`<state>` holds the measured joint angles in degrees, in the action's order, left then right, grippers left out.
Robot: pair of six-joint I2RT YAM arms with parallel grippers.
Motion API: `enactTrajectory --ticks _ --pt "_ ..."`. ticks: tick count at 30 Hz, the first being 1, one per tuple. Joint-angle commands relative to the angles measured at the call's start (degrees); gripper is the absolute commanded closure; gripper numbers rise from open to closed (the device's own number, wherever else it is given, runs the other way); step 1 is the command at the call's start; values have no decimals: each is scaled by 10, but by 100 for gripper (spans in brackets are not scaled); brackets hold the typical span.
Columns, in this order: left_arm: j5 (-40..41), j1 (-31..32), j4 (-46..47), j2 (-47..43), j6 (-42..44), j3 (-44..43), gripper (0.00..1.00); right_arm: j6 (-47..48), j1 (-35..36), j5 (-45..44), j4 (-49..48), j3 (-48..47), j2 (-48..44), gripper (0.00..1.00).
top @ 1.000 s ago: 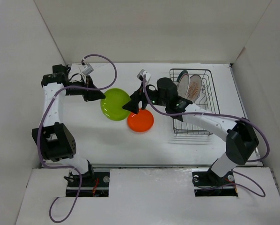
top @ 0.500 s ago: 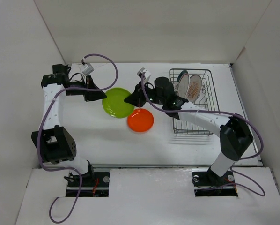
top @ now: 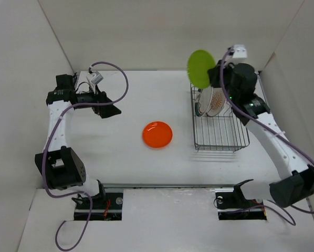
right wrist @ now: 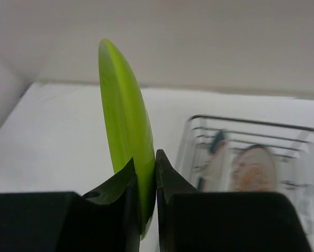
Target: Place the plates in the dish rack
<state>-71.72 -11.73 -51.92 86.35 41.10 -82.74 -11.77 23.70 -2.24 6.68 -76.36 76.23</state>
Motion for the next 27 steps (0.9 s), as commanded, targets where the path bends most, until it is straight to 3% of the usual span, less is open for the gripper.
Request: enactTrajectory --ticks 1,5,9,19,27 --pt "46 -2 142 -62 -121 33 0 57 -54 -187 78 -49 -38 100" --pt "130 -2 228 -124 -184 69 0 110 -148 -181 48 -21 -68 100" --pt "157 -2 240 -144 -201 81 0 110 -222 -156 30 -15 -57 100" --pt "194 -2 245 -137 -215 76 0 154 -248 -131 -5 8 41 100" --pt "194 -2 245 -127 -215 81 0 108 -248 -121 -29 49 80 100"
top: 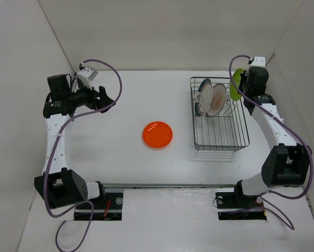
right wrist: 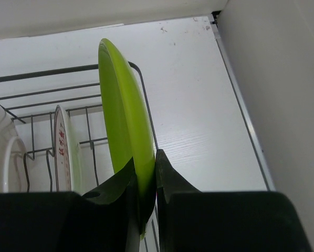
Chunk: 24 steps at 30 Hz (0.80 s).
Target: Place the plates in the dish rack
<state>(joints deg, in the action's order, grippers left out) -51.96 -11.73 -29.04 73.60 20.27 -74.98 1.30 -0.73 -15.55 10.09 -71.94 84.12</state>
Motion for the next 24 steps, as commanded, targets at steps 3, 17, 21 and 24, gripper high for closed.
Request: enactTrajectory --ticks 3,17,21,24 --pt "-3 -2 22 0 -7 4 0 -36 -3 18 -63 10 14 100" --pt "-3 -2 22 11 -12 4 0 -53 17 1 -81 22 57 100" --pt "-3 -2 22 11 -12 10 0 -53 38 -25 -81 22 68 89" --pt "-9 -2 22 11 -12 16 0 -53 45 -36 -81 16 74 83"
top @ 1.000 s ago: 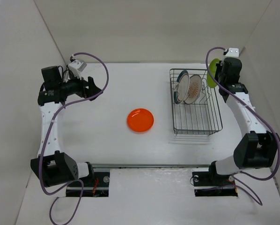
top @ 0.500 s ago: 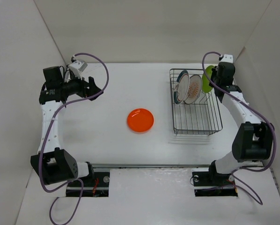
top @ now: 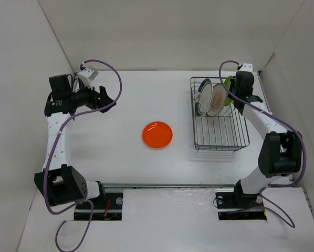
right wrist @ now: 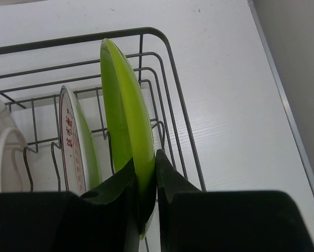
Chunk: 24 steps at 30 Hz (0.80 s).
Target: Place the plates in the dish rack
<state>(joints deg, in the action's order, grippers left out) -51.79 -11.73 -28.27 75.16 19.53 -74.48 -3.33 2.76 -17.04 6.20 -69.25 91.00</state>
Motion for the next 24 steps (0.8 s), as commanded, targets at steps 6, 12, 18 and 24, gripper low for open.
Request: enactTrajectory --ticks 6,12,18,24 --pt "-10 -2 9 8 -5 11 0 -12 16 -32 -42 -11 10 71" --pt "-16 -2 9 18 -5 11 0 -12 16 -61 -34 -11 -21 49" --pt "-26 17 15 39 -5 32 0 -30 5 -102 7 -30 -97 39" --pt "-26 117 31 111 36 78 0 -30 5 -61 40 -36 -178 34"
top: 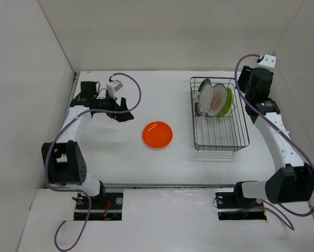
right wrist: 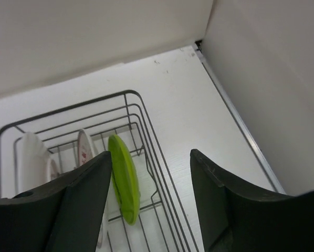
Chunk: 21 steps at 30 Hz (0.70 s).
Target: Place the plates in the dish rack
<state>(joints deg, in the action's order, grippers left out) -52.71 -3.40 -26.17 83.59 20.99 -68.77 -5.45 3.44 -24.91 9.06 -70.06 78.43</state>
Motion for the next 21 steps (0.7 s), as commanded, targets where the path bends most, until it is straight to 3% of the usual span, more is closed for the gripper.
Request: enactTrajectory --ticks 1,7,12,21 --pt "-17 39 10 40 21 22 0 -9 -2 43 11 -23 -80 33" --pt "-87 51 -55 193 80 -35 0 -42 -2 297 6 12 -163 31" --pt "-100 63 -61 288 82 -69 0 -70 17 347 -5 36 -222 31" --pt "-32 132 14 320 6 -56 0 -70 23 372 20 54 -282 31"
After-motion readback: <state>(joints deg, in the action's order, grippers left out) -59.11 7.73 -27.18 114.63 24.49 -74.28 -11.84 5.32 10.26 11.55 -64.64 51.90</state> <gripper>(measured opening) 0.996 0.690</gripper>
